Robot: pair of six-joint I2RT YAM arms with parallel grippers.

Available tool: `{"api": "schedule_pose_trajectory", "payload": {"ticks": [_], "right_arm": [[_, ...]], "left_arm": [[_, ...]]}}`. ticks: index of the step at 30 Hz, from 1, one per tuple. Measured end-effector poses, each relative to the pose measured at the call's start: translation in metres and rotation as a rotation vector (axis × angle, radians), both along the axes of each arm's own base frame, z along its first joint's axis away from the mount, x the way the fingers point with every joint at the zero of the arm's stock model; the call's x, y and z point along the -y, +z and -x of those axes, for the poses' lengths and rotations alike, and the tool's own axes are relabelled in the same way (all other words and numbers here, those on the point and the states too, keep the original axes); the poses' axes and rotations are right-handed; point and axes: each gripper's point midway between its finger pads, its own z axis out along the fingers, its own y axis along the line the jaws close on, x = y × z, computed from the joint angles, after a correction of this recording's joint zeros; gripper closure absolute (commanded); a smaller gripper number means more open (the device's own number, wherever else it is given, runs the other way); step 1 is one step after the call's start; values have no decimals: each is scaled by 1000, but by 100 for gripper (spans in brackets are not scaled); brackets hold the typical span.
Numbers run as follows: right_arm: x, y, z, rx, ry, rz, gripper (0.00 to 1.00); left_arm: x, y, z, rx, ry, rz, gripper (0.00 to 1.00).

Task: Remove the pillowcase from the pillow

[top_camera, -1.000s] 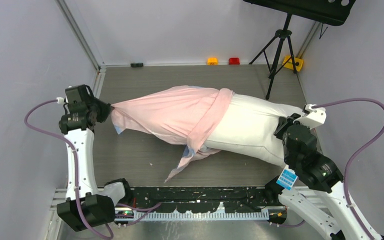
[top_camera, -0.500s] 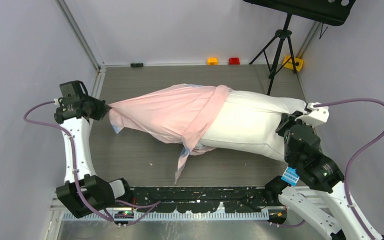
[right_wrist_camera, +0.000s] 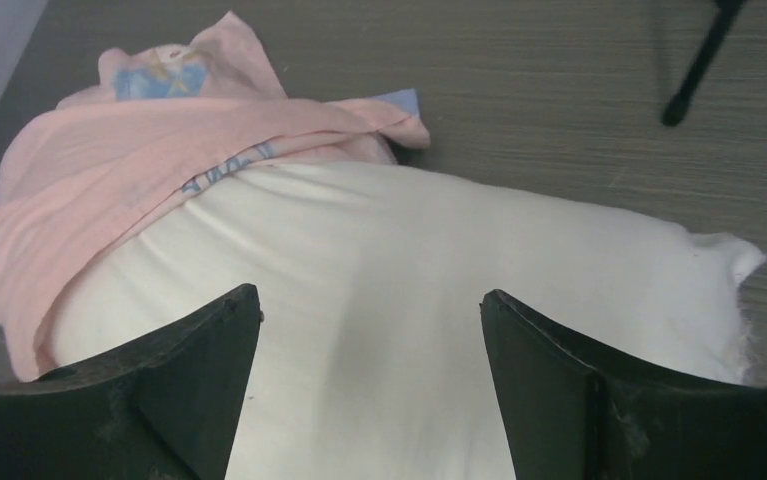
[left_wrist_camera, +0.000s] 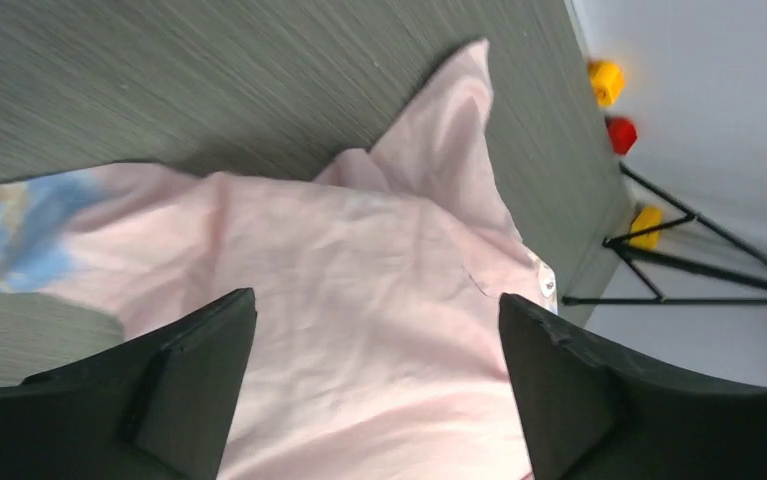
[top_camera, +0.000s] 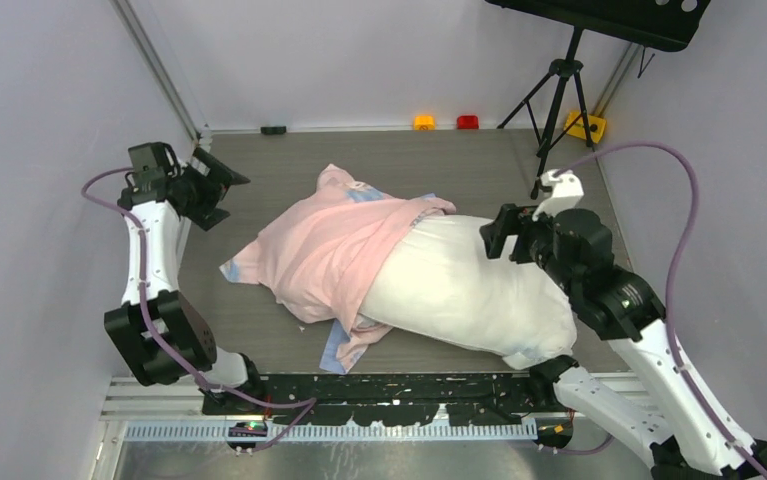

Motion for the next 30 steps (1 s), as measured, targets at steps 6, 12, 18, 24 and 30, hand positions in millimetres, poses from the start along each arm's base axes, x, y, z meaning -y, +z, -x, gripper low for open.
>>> {"api": "schedule_pose_trajectory", "payload": {"ticks": [6,12,18,24,30], "right_arm": [[-55,-12,-1,-150,296,38,13],[-96,-50,4,-342,480,91,12],[-113,-70,22,-415,575,148,11],[-118,-100,26,-458,580,255,23],[-110,-125,14,-451,495,317,97]], "left_arm": [[62,39,11,117,-233,-73,0],[56,43,26,230,-158,46,0],[72,-26,28,78,-152,189,0],[150,-3,40,99,-439,23,0],[158,-11,44,61,-461,-107,0]]}}
